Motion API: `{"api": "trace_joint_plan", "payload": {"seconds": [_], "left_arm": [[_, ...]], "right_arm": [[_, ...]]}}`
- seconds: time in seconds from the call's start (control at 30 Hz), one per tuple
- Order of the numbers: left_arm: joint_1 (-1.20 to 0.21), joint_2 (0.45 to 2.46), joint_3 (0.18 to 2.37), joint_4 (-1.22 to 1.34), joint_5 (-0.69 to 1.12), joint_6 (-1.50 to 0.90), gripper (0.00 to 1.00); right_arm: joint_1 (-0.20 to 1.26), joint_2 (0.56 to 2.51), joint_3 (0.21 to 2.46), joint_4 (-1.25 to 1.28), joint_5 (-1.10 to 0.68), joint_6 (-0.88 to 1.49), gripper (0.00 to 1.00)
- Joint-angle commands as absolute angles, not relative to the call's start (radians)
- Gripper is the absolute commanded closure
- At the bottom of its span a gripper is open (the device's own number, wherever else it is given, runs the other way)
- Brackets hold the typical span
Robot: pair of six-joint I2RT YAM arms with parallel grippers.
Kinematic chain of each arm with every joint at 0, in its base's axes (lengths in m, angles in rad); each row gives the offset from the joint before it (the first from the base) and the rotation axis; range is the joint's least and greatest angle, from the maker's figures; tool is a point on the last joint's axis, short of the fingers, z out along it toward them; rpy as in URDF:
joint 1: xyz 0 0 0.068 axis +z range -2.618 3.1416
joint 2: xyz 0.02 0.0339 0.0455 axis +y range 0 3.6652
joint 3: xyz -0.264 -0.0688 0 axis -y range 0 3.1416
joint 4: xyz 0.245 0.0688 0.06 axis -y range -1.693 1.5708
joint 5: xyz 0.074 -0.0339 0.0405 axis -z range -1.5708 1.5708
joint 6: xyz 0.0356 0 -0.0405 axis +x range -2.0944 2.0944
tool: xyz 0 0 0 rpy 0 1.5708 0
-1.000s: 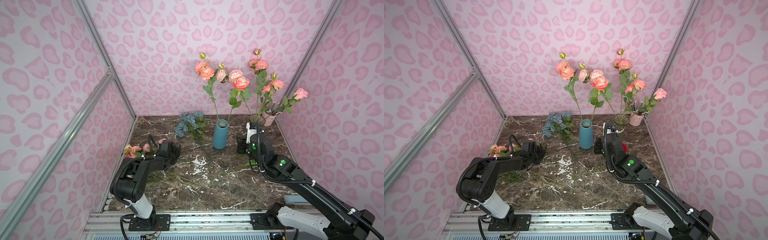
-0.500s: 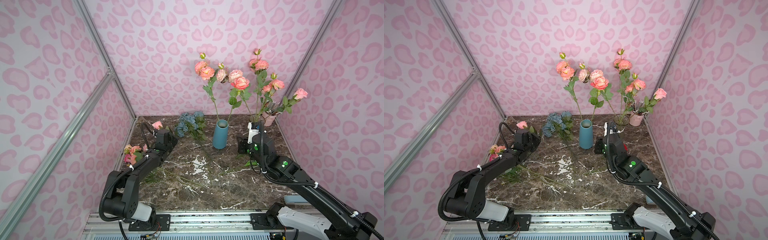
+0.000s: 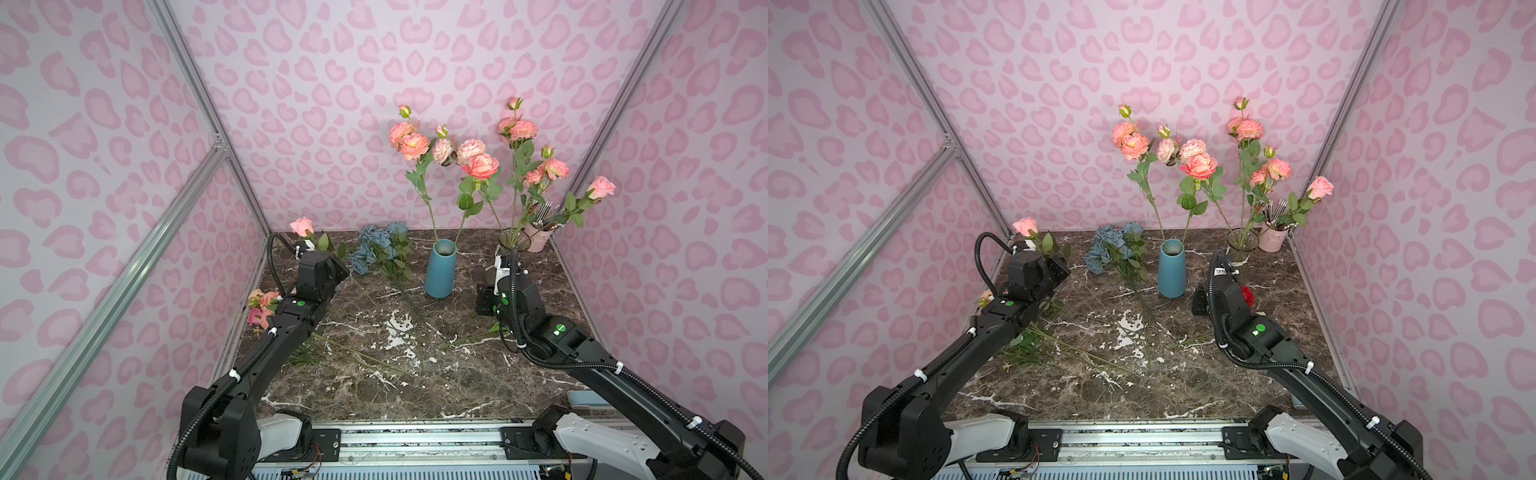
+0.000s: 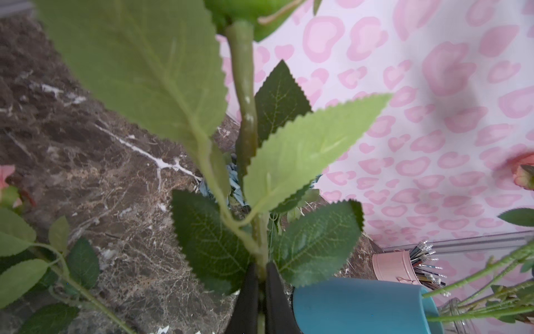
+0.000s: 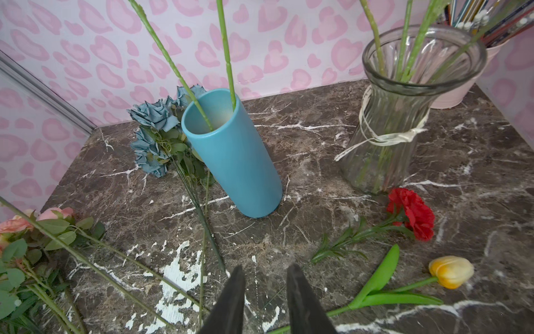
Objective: Place the pink flowers into the vase
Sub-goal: Pick up the flower at the center of the board.
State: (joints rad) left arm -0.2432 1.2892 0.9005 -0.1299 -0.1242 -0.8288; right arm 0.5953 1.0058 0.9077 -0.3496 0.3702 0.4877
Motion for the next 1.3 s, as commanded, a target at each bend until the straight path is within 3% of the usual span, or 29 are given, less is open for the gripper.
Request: {"api": "trace_joint_plan", "payload": {"seconds": [0.0, 0.4, 0.87, 1.27], "left_arm": [[-0.247, 1.307, 0.96, -0.193, -0.118, -0.692, 0.96], [-0.278, 1.256, 1.046, -0.208, -0.028, -0.597, 0.96], [-0.549, 1.492, 1.62, -0.437, -0.089, -0.458, 0.96], [-0.637, 1.555, 1.863, -0.371, -0.124, -0.417, 0.97]], "right_arm": [[0.594, 0.983, 0.895, -0.333, 0.364, 0.501, 0.7], [0.585, 0.946, 0.889, -0.359, 0.36, 0.511, 0.7], [0.583, 0.929, 0.881, -0.366, 0.362, 0.539, 0.7], [0.583, 0.924, 0.872, -0.367, 0.36, 0.543, 0.7]]}}
